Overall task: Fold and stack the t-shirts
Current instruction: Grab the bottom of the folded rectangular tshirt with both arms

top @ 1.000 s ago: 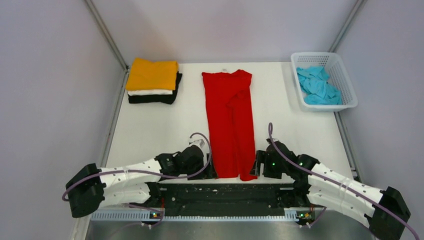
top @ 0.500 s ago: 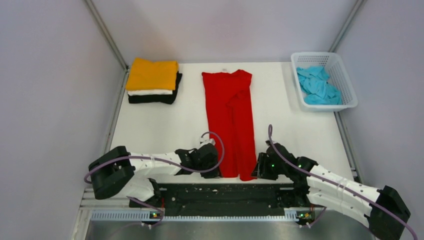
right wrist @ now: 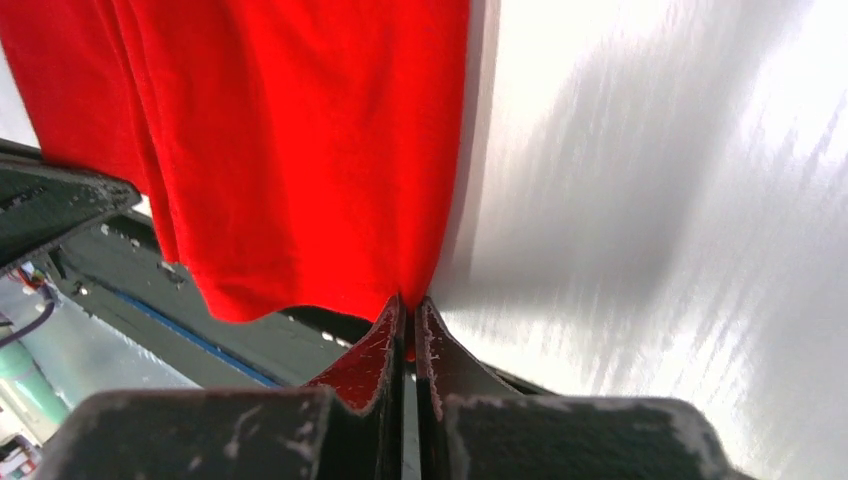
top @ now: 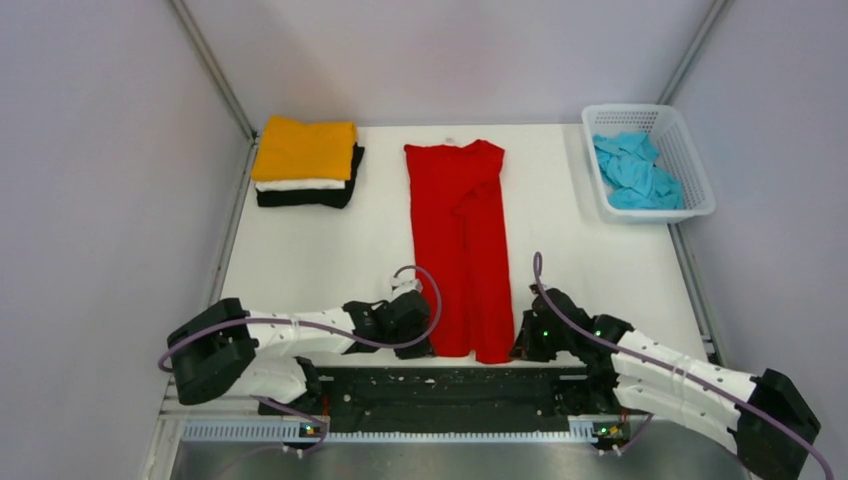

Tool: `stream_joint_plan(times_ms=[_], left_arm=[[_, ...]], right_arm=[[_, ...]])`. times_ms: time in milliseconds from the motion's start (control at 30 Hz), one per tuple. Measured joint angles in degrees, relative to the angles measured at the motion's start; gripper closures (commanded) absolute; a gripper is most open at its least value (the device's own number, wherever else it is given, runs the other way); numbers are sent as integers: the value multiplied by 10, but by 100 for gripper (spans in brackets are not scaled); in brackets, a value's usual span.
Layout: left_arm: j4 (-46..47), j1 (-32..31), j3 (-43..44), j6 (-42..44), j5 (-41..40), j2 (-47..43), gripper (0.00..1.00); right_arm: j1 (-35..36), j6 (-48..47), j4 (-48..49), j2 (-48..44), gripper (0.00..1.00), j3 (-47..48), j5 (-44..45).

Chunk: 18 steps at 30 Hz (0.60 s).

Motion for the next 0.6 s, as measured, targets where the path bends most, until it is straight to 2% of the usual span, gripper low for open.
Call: stream_joint_plan(times_ms=[233,433,600], left_arm=[[-74,-18,-37,-2,-13,-83,100],[-81,-20,-37,10,10,-80,100],[-130,-20,-3,29,-16,-79,100]], right_arm=[[0,2,-60,-111,100,-21,-48],[5,16,-40,-119,100,-38,-78],[5,7,-76,-118,100,7,-60]])
